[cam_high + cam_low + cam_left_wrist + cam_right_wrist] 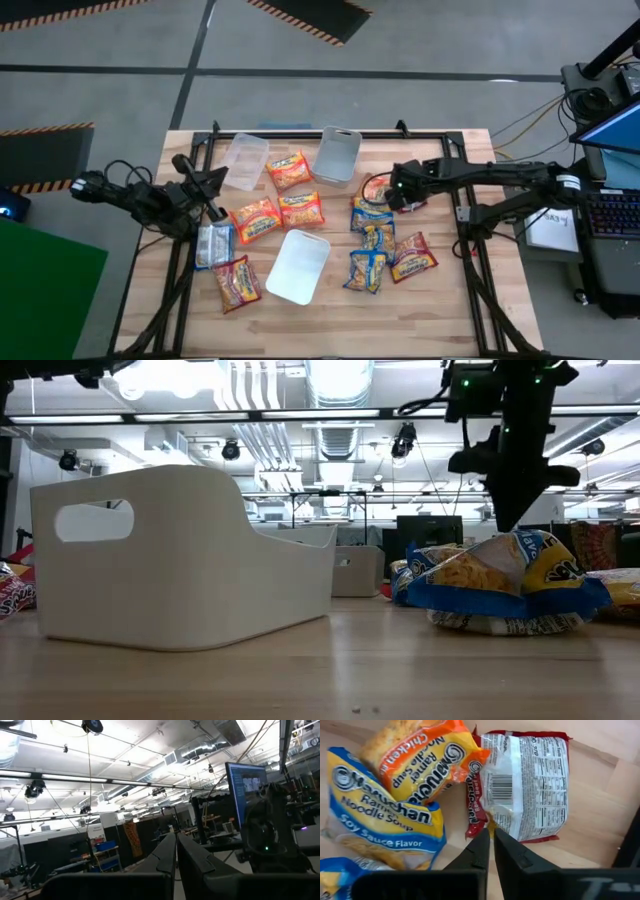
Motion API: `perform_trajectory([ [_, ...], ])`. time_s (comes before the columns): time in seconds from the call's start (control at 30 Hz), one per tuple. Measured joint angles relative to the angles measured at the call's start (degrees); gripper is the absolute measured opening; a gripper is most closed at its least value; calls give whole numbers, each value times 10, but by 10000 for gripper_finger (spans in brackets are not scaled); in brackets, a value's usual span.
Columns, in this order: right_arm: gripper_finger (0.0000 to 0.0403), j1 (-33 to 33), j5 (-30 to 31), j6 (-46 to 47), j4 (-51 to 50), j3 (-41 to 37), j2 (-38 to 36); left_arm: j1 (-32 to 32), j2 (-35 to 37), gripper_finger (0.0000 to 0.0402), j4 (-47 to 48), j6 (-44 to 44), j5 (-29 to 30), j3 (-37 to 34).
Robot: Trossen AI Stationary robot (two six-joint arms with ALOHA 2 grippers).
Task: Sort Maruchan noodles
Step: Put the orange noodle pack into the transparent bin
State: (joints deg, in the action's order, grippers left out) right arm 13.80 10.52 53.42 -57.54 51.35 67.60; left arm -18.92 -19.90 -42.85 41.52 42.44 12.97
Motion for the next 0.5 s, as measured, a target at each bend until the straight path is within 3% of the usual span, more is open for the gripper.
perform_trajectory([
  [0.13,64,0,-7,4,0,0,17,0,0,0,1,22,0,12],
  [0.5,259,2,-30,-40,-1,0,58,0,0,0,7,74,0,54],
])
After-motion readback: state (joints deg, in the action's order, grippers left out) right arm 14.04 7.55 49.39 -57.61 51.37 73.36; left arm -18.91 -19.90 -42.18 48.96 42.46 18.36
